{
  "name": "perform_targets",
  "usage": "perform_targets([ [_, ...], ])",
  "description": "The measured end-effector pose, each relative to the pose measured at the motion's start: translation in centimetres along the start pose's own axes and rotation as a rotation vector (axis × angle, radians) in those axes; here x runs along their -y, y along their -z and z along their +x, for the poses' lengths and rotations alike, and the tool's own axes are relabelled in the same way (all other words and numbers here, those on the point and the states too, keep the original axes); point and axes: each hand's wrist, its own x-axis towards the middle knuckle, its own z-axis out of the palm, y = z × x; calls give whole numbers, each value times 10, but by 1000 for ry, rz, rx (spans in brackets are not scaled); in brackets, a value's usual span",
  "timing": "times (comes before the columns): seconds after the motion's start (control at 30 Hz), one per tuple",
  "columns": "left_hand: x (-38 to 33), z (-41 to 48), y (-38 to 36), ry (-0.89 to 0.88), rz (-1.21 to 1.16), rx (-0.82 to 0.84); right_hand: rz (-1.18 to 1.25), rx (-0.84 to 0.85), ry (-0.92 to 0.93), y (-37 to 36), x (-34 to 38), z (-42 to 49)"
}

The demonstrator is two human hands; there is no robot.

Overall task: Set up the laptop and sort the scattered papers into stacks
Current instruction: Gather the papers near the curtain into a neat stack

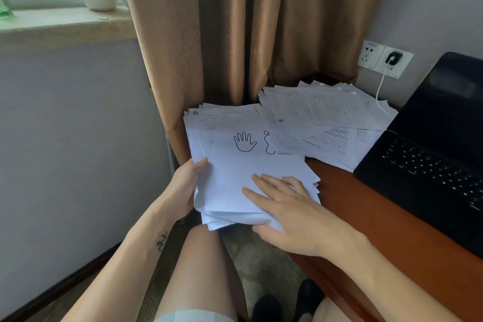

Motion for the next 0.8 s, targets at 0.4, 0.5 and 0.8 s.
perform_targets([
  [0.4,-6,-3,-2,26,37,27,34,62,108,16,-41,-15],
  [0.5,-8,-5,-3,-6,104,87,3,109,158,24,-41,7],
  [0.8,-5,-6,-6,-36,183,32,-185,76,182,28,-65,8],
])
